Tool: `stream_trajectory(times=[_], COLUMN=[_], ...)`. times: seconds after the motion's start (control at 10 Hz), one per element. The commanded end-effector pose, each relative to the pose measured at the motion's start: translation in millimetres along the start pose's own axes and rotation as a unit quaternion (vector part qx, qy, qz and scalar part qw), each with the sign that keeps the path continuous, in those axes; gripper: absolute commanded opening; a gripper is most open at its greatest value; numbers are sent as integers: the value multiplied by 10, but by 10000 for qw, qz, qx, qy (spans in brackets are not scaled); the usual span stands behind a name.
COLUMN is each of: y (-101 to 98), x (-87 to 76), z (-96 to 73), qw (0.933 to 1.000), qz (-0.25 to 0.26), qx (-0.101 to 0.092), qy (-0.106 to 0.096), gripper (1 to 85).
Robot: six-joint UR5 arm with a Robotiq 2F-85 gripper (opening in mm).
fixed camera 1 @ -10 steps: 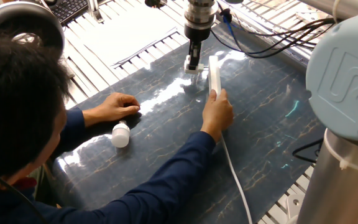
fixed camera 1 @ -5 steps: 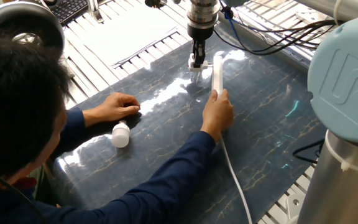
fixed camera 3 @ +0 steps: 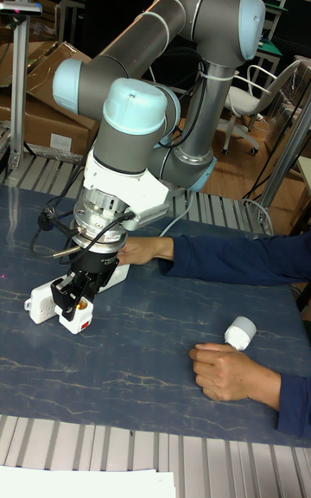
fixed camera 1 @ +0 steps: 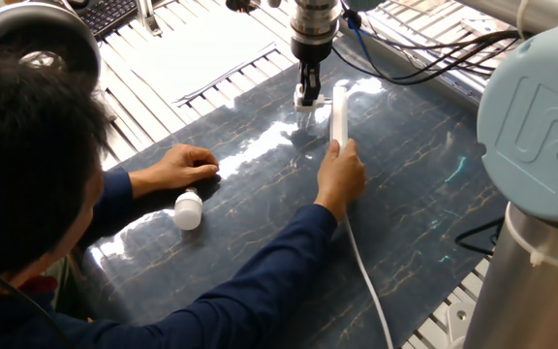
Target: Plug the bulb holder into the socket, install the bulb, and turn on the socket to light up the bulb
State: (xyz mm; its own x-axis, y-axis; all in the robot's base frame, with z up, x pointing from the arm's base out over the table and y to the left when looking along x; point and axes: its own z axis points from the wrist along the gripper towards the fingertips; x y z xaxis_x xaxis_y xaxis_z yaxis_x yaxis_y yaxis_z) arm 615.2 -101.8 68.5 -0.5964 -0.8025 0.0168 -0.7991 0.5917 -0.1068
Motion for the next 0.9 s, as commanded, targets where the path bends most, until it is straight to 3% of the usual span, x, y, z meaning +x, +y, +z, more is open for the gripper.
stream_trajectory(times=[0.0,0.5,0.8], y=[56,162,157], x=[-78,-105,-103], z=[-1,-20,-44], qw=[9998,9991,9991], qz=[1,192,190], qx=[-131,-343,-346], qy=[-137,-168,-147], gripper=[10,10,10])
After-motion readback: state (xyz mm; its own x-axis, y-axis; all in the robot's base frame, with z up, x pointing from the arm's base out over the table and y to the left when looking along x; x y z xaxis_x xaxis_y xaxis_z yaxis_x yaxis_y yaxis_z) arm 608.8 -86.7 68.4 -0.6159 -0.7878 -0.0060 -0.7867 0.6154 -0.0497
